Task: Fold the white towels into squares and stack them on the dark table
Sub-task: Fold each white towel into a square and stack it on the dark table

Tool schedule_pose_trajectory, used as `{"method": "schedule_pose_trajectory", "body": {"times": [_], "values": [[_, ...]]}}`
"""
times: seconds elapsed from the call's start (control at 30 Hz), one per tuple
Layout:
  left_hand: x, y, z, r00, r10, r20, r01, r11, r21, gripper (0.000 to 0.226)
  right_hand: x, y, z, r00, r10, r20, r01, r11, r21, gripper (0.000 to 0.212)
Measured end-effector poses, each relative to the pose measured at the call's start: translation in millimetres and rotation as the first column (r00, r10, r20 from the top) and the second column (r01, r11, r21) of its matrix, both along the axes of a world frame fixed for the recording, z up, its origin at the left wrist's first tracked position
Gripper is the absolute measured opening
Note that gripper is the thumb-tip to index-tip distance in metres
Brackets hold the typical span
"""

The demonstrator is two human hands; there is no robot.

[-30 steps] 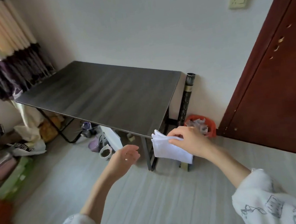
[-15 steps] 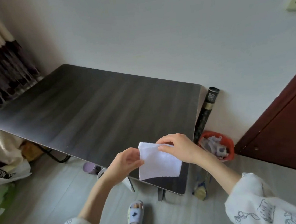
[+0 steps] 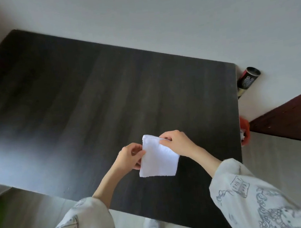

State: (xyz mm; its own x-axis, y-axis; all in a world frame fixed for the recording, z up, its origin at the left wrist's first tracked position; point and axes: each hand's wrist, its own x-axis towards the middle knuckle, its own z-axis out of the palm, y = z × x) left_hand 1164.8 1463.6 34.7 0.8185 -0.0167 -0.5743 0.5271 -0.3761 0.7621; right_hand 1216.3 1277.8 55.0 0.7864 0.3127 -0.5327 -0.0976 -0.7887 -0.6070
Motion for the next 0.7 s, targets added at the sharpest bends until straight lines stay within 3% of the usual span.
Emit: {"method": "schedule_pose_trajectory", "body": {"times": [0.33,0.5,0.6,0.7], "values": [[74.2,26.7,-53.3,0.996,-0.029,-0.081,0.042,0.985,0.166,0.026,68.0,23.6,-48.3,0.993,-0.087,-0.082,0.079,0.992,-0.103,0.036],[79.3,20.9,-44.4,0.999,-0.029,-0.016,0.032,0.948,0.316,0.033,61.2,3.9,-47.8,0.989,-0.143,-0.045,0.139,0.987,-0.082,0.038],[71.8,0.2,-26.9,0.996,-0.028,0.086,-0.001,0.945,0.327,0.031,42.6,-17.2,-37.1,0.962,-0.271,-0.028,0.271,0.963,0.0,0.036],[50.3,-33.4,-10.6,0.989,-0.062,0.137,0.023,0.963,0.268,0.028,3.0,-48.6,-23.3,0.887,-0.454,-0.09,0.462,0.879,0.12,0.034]]}}
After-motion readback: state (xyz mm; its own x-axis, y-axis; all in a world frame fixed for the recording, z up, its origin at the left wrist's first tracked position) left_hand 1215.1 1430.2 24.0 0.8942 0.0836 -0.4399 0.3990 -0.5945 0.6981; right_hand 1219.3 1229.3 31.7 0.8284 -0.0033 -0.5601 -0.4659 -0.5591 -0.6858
